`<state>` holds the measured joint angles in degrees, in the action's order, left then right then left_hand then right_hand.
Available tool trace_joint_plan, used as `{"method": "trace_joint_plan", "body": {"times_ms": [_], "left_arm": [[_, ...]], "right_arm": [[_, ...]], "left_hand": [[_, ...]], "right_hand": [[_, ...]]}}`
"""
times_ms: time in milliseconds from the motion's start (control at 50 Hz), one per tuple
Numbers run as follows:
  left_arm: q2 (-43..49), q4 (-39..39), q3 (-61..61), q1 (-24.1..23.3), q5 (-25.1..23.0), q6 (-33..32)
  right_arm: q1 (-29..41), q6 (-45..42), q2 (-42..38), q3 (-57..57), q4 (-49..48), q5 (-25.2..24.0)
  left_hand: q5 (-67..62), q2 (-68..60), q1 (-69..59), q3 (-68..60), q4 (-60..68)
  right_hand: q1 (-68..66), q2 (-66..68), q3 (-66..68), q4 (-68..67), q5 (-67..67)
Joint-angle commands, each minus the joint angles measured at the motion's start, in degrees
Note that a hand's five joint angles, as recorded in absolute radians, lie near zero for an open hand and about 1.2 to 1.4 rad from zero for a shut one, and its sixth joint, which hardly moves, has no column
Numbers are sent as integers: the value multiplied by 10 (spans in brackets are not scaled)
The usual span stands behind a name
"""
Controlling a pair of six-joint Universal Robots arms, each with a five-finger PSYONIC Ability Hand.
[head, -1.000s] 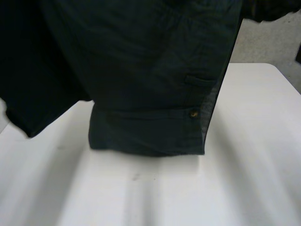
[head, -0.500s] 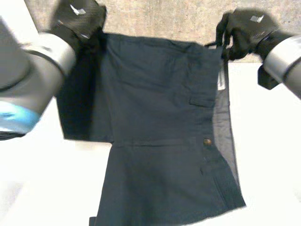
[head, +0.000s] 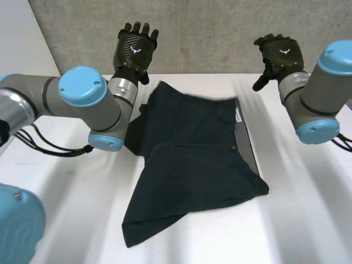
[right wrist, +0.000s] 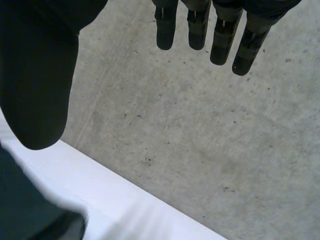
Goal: Fold the shorts.
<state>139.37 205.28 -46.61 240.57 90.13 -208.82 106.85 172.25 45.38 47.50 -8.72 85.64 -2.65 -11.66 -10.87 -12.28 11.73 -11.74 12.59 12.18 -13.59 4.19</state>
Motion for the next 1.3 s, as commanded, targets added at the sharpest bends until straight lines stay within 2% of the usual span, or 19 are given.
{"method": "trace_joint_plan", "body": {"times_ms": [20,100,120,180,220,280,300,380,500,640,720,740,760,780,1060,1300], "left_arm": [[-124,-14,-136,-7,51,8],[-200,-79,-224,-12,103,24],[-213,-96,-239,-16,113,31],[-258,-179,-296,-33,136,80],[-285,-250,-335,-39,140,137],[-308,-314,-371,-39,135,209],[-320,-346,-393,-40,129,257],[-349,-380,-456,-39,107,328],[-383,-378,-545,-31,48,329],[-381,-333,-607,-16,42,330],[-374,-306,-623,-10,40,337],[-371,-305,-625,-10,40,337],[-365,-303,-625,-10,39,337],[-361,-303,-625,-11,38,337],[-344,-291,-615,-17,38,343],[-313,-274,-594,-29,37,394]], "right_arm": [[-6,-53,111,90,76,-15],[-7,-101,170,173,133,-78],[-8,-125,187,213,150,-115],[-12,-174,219,301,168,-168],[-16,-199,238,344,171,-186],[-29,-248,266,425,167,-202],[-32,-259,270,442,165,-205],[-45,-291,275,517,134,-210],[-50,-292,273,597,31,-214],[-57,-290,247,613,-8,-216],[-53,-286,234,608,-23,-215],[-52,-281,234,607,-35,-212],[-52,-278,233,607,-42,-210],[-52,-274,233,607,-47,-209],[-66,-243,234,610,-59,-209],[-76,-214,236,613,-59,-209]], "left_hand": [[26,17,9,23,-17],[13,3,-5,9,-3],[9,-1,-9,6,0],[-14,-24,-32,-18,23],[-59,-69,-77,-63,69],[-105,-115,-123,-109,114],[-135,-145,-153,-139,144],[-161,-171,-178,-164,170],[-181,-191,-199,-185,190],[-178,-187,-195,-181,187],[-186,-196,-204,-190,195],[-186,-196,-204,-190,195],[-186,-196,-204,-190,195],[-186,-196,-204,-190,195],[-218,-228,-236,-222,227],[-477,-487,-495,-480,486]], "right_hand": [[17,-26,-22,36,-42],[17,-26,-22,36,-42],[17,-26,-22,36,-42],[17,-26,-22,36,-42],[17,-26,-22,36,-42],[-24,15,19,-5,-1],[-34,25,29,-15,9],[-83,74,78,-64,58],[-165,156,161,-146,140],[-220,212,216,-202,196],[-459,450,454,-440,434],[-588,579,583,-569,563],[-661,652,656,-642,636],[-682,674,678,-664,658],[-683,674,678,-664,658],[-683,674,678,-664,658]]}}
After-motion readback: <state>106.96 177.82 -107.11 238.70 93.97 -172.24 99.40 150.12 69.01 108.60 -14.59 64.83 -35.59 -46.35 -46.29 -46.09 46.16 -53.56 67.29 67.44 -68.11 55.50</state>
